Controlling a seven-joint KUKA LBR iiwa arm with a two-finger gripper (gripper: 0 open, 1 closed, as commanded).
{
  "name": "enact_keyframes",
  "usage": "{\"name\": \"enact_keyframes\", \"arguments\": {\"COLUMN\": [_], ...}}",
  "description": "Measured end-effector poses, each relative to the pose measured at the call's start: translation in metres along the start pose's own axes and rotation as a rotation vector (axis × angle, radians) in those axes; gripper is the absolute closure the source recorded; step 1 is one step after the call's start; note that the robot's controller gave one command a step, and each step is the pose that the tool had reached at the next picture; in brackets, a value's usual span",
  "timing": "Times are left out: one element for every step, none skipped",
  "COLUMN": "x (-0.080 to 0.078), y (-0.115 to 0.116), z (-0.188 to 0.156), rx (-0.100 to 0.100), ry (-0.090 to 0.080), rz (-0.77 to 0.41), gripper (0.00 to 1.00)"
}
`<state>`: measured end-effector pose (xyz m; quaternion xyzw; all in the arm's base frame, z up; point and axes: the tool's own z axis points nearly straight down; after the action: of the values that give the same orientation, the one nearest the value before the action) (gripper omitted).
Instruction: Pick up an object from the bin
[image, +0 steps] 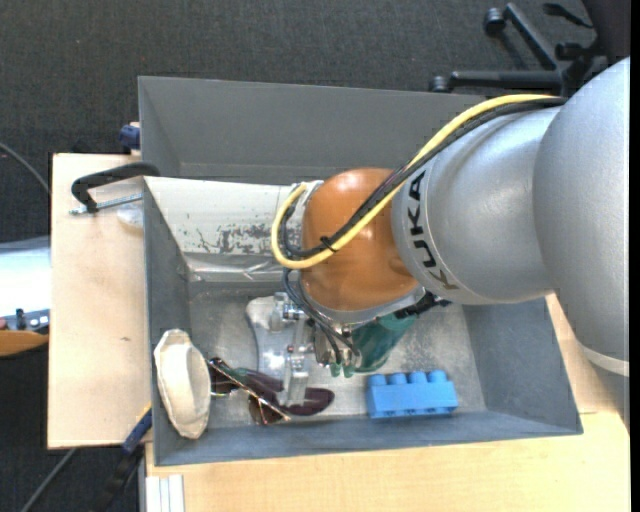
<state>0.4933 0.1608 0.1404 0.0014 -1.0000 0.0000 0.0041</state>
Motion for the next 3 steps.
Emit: {"name": "enact_keyframes", "arguments": {"x": [-0.002,-0.049,-0.074], "y": [-0.001,-0.020,-0.028], "z": [-0.004,0.042,0.043], "rx": [-0.001,-0.004,-0.003], "ry": [-0.007,-0.017,-0.006], "rz": [0.002,-0.219,-0.191], "gripper": [0.00,0.00,0.00]}}
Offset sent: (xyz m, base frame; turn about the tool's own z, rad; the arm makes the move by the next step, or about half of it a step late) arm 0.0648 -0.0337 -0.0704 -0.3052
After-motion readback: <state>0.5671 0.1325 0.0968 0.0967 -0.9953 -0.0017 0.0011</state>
